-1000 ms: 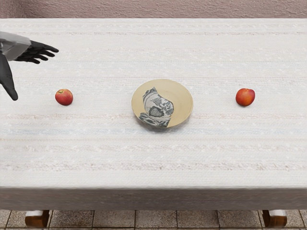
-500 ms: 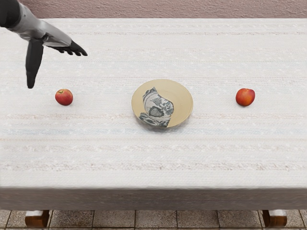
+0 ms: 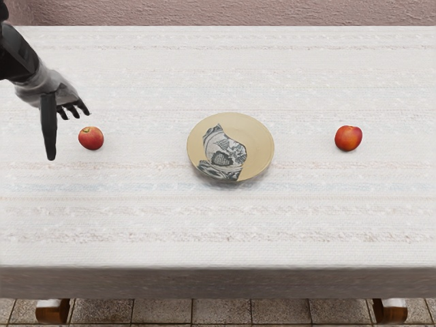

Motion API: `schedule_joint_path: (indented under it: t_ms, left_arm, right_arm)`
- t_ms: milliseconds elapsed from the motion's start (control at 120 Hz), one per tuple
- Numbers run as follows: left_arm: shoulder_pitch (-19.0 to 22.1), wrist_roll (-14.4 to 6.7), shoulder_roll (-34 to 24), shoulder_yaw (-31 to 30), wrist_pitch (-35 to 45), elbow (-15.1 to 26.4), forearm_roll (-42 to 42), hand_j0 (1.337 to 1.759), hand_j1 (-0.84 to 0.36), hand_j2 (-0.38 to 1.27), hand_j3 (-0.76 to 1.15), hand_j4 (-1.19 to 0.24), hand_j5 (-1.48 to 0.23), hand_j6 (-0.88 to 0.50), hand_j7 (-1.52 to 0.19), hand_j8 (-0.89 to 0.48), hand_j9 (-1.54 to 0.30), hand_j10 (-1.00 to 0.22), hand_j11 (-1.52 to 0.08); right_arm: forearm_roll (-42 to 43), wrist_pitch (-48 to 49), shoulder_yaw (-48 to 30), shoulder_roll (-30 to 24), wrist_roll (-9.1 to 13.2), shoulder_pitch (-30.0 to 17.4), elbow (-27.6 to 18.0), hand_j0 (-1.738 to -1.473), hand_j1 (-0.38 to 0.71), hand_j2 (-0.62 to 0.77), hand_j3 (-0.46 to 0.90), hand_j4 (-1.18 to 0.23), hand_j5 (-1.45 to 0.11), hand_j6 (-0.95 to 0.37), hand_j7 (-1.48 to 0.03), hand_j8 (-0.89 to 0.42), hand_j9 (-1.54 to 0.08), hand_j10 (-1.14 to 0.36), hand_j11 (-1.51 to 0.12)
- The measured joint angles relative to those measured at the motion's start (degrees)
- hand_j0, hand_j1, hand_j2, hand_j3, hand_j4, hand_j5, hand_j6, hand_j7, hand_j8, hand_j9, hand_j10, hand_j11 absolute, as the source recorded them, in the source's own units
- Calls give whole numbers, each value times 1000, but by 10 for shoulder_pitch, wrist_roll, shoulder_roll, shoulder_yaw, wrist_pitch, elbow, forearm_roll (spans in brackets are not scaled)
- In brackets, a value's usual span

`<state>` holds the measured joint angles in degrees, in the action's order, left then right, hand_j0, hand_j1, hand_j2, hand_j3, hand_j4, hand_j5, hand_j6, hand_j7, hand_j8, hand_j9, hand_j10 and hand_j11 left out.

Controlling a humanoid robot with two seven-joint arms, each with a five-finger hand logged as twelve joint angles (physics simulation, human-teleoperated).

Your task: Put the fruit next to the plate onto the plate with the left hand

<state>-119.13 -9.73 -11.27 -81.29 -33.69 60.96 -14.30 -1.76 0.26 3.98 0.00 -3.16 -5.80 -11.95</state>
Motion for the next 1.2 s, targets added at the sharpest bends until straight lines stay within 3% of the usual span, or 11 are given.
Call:
schedule_joint_path:
  t_ms: [50, 108, 258, 600, 708, 767, 1017, 1200]
  left_arm:
    - [0, -32, 1, 7, 10, 1, -25, 1658, 317, 5, 0, -27, -35, -27, -35, -27, -35, -27, -35]
    - [-1, -54, 0, 14, 18, 2, -53, 1658, 317, 5, 0, -27, -35, -27, -35, -27, -35, -27, -35]
    - [17, -77, 21, 52, 94, 2, -85, 1658, 321, 5, 0, -24, -31, -24, -31, -24, -31, -24, -31]
    - [65, -84, 53, 73, 280, 0, -92, 1658, 333, 3, 0, -14, -18, -14, -18, -14, -17, -14, -17]
    - [69, -84, 58, 73, 302, 0, -78, 1658, 337, 2, 0, -11, -13, -11, -13, -11, -13, -11, -13]
    - [95, -84, 64, 73, 321, 0, -72, 1658, 327, 4, 0, -19, -24, -19, -24, -19, -24, -19, -24]
    - [113, -83, 77, 73, 372, 0, -66, 1658, 174, 30, 0, -147, -190, -147, -190, -147, -190, -147, -190]
    - [153, -83, 71, 69, 377, -12, -64, 1658, 125, 38, 0, -188, -243, -189, -243, -188, -243, -188, -243]
  right_arm:
    - [0, 0, 0, 0, 0, 0, 0, -1658, -322, -5, 0, -22, -29, -22, -29, -22, -29, -22, -29]
    - [0, 0, 0, 0, 0, 0, 0, -1658, -322, -5, 0, -22, -29, -22, -29, -22, -29, -22, -29]
    - [0, 0, 0, 0, 0, 0, 0, -1658, -322, -5, 0, -22, -29, -22, -29, -22, -29, -22, -29]
    - [0, 0, 0, 0, 0, 0, 0, -1658, -322, -5, 0, -22, -29, -22, -29, -22, -29, -22, -29]
    - [0, 0, 0, 0, 0, 0, 0, -1658, -322, -5, 0, -22, -29, -22, -29, -22, -29, -22, -29]
    - [0, 0, 0, 0, 0, 0, 0, -1658, -322, -5, 0, -22, -29, -22, -29, -22, -29, -22, -29]
    - [0, 0, 0, 0, 0, 0, 0, -1658, -322, -5, 0, -22, -29, -22, -29, -22, -29, -22, -29]
    - [0, 0, 0, 0, 0, 0, 0, -1658, -322, -5, 0, -22, -29, -22, -29, -22, -29, -22, -29]
